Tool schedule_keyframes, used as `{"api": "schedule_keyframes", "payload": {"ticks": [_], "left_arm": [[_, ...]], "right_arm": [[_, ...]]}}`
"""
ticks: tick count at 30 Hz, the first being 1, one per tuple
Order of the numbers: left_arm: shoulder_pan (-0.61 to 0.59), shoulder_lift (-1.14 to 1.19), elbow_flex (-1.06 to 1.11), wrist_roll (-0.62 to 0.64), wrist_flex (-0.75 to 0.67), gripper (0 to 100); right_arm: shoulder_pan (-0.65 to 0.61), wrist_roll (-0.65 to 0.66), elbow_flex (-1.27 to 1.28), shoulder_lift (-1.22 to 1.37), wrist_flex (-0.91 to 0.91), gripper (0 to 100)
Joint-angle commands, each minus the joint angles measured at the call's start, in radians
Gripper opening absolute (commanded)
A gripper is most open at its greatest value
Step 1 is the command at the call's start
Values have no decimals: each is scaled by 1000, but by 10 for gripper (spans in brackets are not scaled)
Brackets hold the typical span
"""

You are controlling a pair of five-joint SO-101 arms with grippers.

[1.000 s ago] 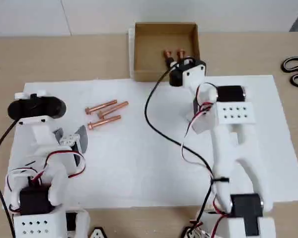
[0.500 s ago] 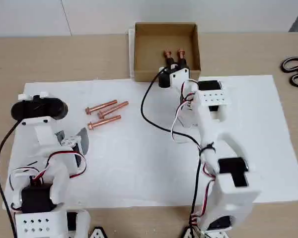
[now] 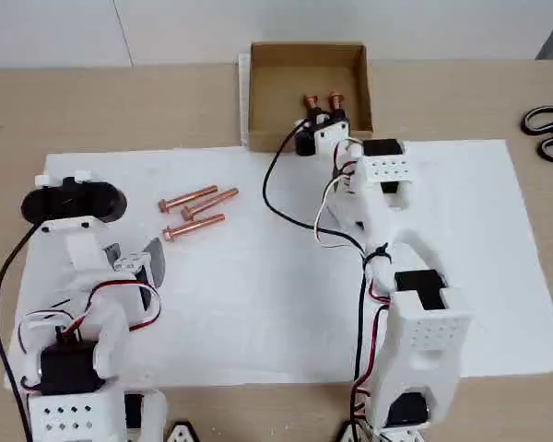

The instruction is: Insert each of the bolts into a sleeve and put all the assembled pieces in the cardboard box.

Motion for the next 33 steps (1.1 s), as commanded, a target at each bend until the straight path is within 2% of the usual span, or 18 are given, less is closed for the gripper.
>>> {"api": "schedule_keyframes", "payload": {"ticks": [1, 4, 9, 14, 19, 23, 28, 33], "left_arm": [[-5, -9, -4, -5, -21, 185], [-5, -9, -4, -5, -21, 185], [-6, -9, -4, -5, -21, 185], [-6, -9, -4, -5, -21, 185], [-6, -9, -4, -5, -21, 185], [-6, -9, -4, -5, -21, 185], [-6, -9, -4, -5, -18, 185], [-6, -9, -4, -5, -17, 185]], "right_arm": [[-15, 6, -23, 4, 38, 43], [-13, 3, -23, 2, 59, 3], [-18, -2, -71, -44, 143, 5], [-18, -87, -180, -159, 268, 5], [-19, -181, -186, -202, 361, 7], [-21, -227, -184, -170, 380, 10], [-21, -233, -184, -65, 390, 90], [-21, -249, -189, 28, 369, 98]]}}
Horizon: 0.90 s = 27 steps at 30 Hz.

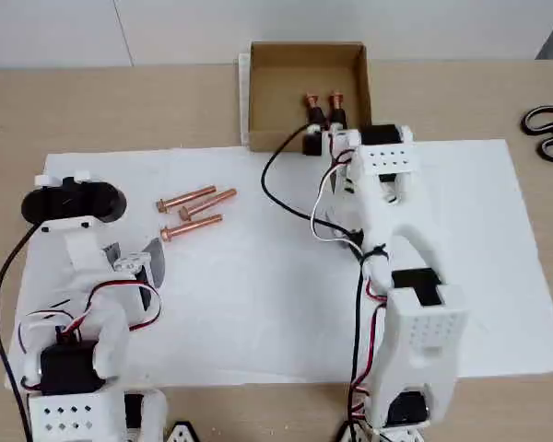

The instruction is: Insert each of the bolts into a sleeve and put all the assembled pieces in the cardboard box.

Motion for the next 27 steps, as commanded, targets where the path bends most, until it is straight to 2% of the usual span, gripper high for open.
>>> {"api": "schedule_keyframes", "payload": {"ticks": [1, 6, 22, 27], "left_arm": [[-6, -9, -4, -6, -15, 185], [-6, -9, -4, -6, -15, 185], [-6, -9, -4, -6, -18, 185], [-6, -9, -4, -6, -20, 185]], "right_arm": [[-2, -25, -52, 15, -12, 105], [-5, -28, -52, 13, -4, 202], [-19, -51, -52, 12, 67, 200], [-58, -52, -52, 19, 44, 158]]}}
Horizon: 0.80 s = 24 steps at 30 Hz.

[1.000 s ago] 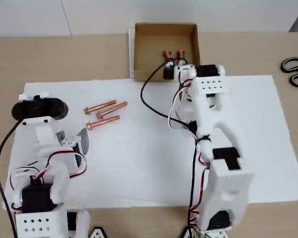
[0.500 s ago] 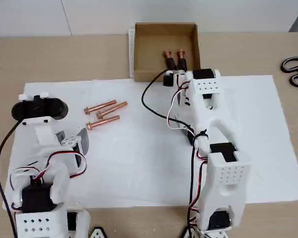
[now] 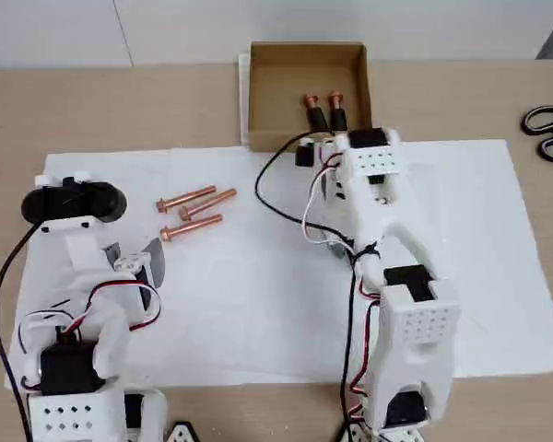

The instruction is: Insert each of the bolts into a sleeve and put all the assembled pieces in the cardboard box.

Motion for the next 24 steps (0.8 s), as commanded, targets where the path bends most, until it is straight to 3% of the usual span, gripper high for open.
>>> {"api": "schedule_keyframes", "payload": {"ticks": [1, 18, 24], "left_arm": [[-6, -9, -4, -6, -20, 185], [-6, -9, -4, -6, -20, 185], [-6, -9, -4, -6, -20, 185]], "right_arm": [[-16, -25, -44, -4, -19, 157], [-15, -32, -48, -18, 28, 156], [-19, -37, -38, -183, 53, 156]]}}
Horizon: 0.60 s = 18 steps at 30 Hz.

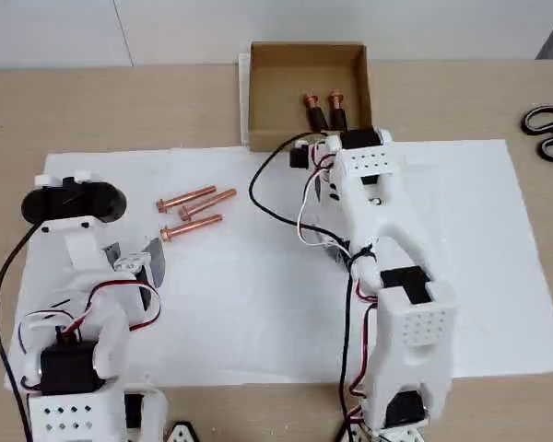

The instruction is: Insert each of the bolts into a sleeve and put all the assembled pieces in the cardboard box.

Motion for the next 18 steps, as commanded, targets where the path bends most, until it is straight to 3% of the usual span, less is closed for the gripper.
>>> {"api": "schedule_keyframes", "payload": {"ticks": [1, 6, 10, 18], "left_arm": [[-6, -9, -4, -6, -20, 185], [-6, -9, -4, -6, -20, 185], [-5, -9, -4, -6, -20, 185], [-6, -9, -4, -6, -20, 185]], "right_arm": [[-1, -9, -26, -176, 27, 155], [1, -11, 137, -302, 4, 157], [2, -11, 276, -335, -116, 157], [2, -31, 353, -334, -236, 157]]}}
